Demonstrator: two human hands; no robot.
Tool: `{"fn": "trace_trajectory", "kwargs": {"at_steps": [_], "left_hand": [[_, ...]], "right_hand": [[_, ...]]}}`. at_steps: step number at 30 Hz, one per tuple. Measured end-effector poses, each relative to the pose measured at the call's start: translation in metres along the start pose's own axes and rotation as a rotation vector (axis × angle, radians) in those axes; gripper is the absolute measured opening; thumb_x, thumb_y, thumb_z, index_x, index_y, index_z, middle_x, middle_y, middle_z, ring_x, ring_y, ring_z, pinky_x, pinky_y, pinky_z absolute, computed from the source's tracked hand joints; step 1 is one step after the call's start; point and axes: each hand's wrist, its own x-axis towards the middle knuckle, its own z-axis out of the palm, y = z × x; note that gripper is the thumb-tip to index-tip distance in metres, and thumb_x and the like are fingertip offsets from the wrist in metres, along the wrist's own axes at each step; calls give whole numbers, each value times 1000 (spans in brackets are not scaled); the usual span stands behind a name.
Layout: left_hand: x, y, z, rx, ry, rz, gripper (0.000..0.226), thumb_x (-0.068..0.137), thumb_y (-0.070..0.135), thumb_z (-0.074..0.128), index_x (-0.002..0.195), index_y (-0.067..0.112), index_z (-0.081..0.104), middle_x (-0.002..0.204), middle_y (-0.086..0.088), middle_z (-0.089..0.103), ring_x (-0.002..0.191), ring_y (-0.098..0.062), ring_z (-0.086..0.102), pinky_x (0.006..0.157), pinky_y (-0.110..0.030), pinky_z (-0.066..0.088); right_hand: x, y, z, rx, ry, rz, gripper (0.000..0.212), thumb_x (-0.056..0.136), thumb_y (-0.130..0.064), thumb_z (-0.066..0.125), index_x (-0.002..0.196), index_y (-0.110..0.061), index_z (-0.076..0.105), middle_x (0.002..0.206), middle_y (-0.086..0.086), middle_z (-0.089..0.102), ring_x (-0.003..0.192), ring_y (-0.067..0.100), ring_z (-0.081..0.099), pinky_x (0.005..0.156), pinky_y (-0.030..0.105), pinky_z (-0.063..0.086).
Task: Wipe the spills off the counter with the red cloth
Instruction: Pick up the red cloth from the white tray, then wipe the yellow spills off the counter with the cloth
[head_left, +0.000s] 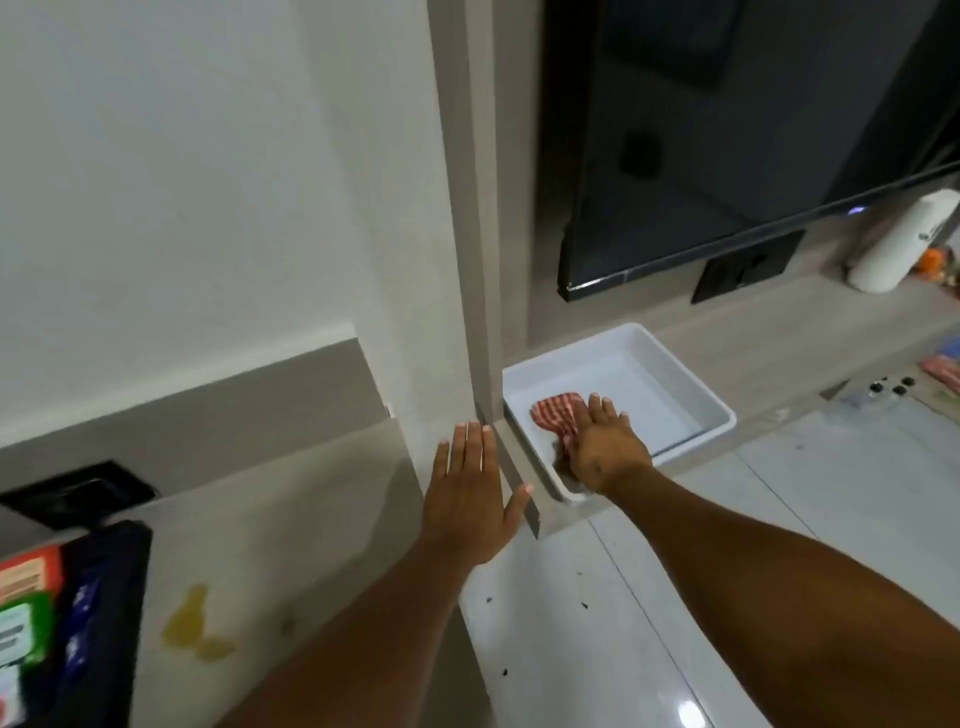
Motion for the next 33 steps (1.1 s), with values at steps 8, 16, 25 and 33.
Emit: {"fn": "trace_trajectory", "kwargs": {"at_steps": [8,16,25,33], "left_hand": [[20,-12,34,-2,-63,-24,108,82,80,-17,163,9,-3,173,-14,-1,160,-32,-5,129,-51,3],[9,-22,20,21,-32,-22,99,91,75,-3,162,6,0,173,-17,0,160,-33,-5,130,-48,-1],[-78,-52,-33,-39,47,-110,86,101,62,29,163,6,8,172,-16,9,160,-32,4,127,-42,-4],[-261,-109,-23,-87,33,-227,87,100,60,37,162,3,14,170,-19,17,159,-32,11,130,-44,5]], "right_hand": [[38,-16,24,67,-113,73,75,100,-29,51,159,-22,5,168,13,-1,152,40,7,119,58,21],[28,-30,7,50,30,86,55,93,-20,64,143,-19,41,147,17,44,135,40,43,111,55,38],[-97,-105,-18,88,150,-1,74,98,-14,58,156,-35,16,165,10,16,147,39,29,112,57,37],[-254,-196,77,297,-25,21,42,105,-30,34,148,-32,30,154,14,38,132,39,48,104,54,45]]}}
